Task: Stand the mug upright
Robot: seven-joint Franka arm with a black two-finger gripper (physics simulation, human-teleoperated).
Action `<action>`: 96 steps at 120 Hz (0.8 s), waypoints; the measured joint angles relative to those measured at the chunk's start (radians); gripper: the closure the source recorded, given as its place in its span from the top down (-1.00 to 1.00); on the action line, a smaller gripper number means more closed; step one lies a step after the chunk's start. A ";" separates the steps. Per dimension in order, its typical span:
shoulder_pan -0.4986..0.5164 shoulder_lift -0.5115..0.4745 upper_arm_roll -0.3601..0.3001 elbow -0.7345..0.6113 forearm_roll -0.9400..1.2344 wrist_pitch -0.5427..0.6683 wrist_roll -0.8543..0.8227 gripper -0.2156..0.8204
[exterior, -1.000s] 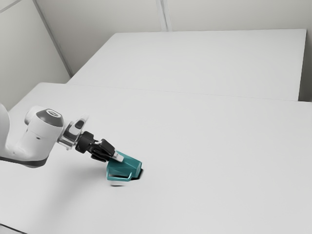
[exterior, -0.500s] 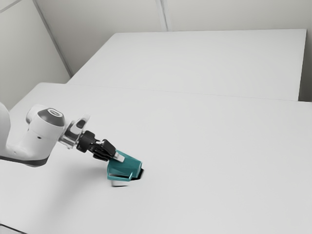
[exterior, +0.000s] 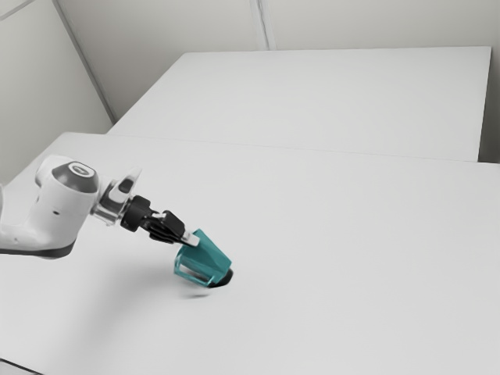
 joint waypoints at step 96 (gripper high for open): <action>0.061 0.093 -0.191 0.417 0.498 -0.117 -0.358 -0.93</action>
